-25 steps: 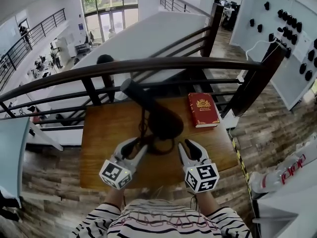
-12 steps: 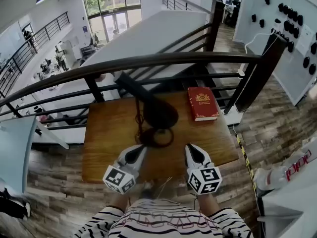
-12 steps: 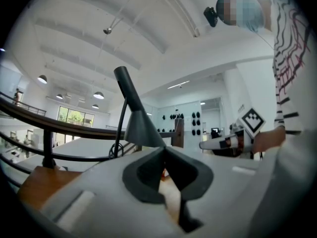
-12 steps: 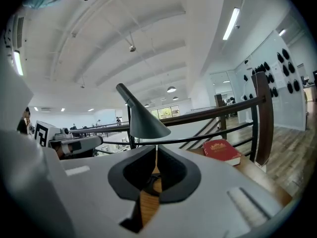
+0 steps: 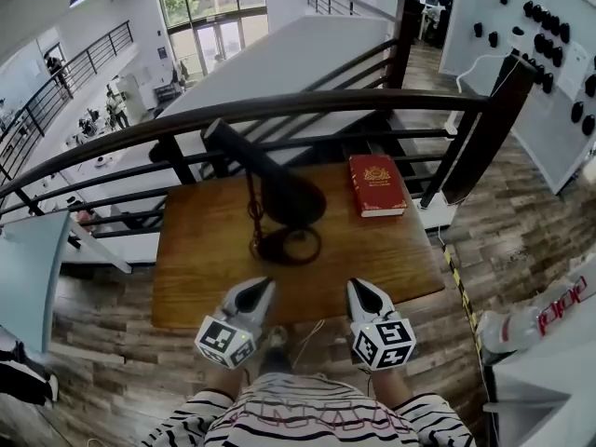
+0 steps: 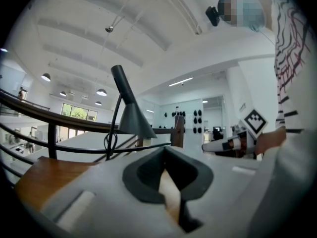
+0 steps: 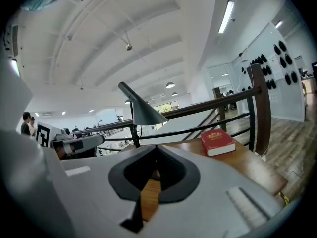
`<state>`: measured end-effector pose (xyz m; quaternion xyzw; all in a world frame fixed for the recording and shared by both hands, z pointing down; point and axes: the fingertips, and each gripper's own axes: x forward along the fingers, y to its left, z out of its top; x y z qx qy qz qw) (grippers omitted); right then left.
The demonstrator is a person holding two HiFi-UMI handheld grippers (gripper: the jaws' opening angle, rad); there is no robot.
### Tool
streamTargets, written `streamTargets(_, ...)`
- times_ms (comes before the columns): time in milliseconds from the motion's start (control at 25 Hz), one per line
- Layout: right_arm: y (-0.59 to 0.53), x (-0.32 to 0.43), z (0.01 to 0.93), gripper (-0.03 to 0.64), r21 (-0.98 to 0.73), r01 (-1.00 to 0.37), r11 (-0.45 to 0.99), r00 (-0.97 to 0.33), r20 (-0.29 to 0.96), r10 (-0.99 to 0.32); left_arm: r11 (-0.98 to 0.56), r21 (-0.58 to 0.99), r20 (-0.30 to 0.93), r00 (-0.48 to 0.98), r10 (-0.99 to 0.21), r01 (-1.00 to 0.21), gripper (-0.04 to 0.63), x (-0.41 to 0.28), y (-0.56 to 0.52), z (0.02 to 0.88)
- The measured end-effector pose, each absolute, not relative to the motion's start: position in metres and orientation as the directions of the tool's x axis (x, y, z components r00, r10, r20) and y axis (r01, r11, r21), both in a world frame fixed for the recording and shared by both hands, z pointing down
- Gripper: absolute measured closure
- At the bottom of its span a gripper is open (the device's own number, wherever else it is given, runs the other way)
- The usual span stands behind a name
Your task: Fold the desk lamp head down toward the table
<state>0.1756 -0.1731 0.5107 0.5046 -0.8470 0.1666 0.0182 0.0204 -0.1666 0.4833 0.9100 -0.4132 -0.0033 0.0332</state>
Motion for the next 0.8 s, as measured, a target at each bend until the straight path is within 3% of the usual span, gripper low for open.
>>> streamTargets(800,-0.103,0.179,0.547,0.615,-0.291,-0.848,0.443,-0.509,0.217,-0.833,-0.649,0.12,0.086,0.659,-0.747,-0.752,0.594,0.031,-0.102,0.528)
